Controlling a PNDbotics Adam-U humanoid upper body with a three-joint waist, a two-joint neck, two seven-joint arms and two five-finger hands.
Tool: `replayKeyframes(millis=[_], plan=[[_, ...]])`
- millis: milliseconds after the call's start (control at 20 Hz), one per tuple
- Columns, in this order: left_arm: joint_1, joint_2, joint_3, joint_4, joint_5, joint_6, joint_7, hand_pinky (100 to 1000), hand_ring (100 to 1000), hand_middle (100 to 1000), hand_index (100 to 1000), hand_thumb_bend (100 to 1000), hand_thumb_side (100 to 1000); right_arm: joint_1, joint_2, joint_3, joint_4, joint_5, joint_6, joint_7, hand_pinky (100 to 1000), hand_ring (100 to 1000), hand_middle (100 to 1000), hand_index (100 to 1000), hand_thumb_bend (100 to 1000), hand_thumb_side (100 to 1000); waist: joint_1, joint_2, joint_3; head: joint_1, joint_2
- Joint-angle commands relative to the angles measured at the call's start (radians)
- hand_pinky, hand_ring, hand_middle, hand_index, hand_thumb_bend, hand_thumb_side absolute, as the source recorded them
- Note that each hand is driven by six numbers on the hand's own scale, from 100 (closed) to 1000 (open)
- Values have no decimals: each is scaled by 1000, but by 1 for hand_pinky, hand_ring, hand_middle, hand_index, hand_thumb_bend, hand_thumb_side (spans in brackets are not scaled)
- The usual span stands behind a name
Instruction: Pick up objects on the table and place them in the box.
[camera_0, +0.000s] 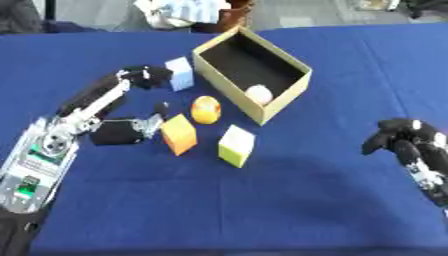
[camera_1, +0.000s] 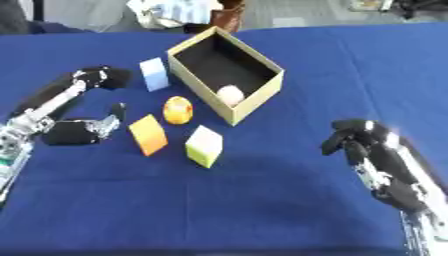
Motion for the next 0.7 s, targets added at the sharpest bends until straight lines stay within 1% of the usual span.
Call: replayKeyframes(millis=[50, 400, 600, 650, 700], plan=[[-42, 76, -34, 13, -41, 2, -26, 853, 837, 822, 935, 100, 504, -5, -22, -2, -16, 8, 0, -4, 585, 616, 551, 766, 100, 462, 13, -30, -2, -4, -9], [-114, 134, -107, 77, -76, -24, -74, 847, 829, 817, 938, 100, 736, -3, -24, 0, -15, 11, 0, -5, 584, 616, 551, 765, 100, 463, 18, -35, -5, -4, -5], [-147, 146, -137, 114, -95, -34, -89, 847, 828, 816, 940, 100, 822, -2, -25, 1, -13, 12, 0, -5, 584, 616, 551, 765, 100, 463, 18, -37, -6, -3, -3], [-155, 150, -145, 123, -99, -39, -94, 848, 828, 817, 941, 113, 837, -2, -25, 2, -13, 12, 0, -5, 584, 616, 551, 765, 100, 463, 18, -37, -7, -2, -2], [-162, 154, -152, 132, -104, -45, -98, 851, 830, 819, 944, 153, 859, -2, -25, 2, -12, 12, -1, -5, 584, 616, 551, 765, 100, 463, 18, -37, -7, -1, -2]])
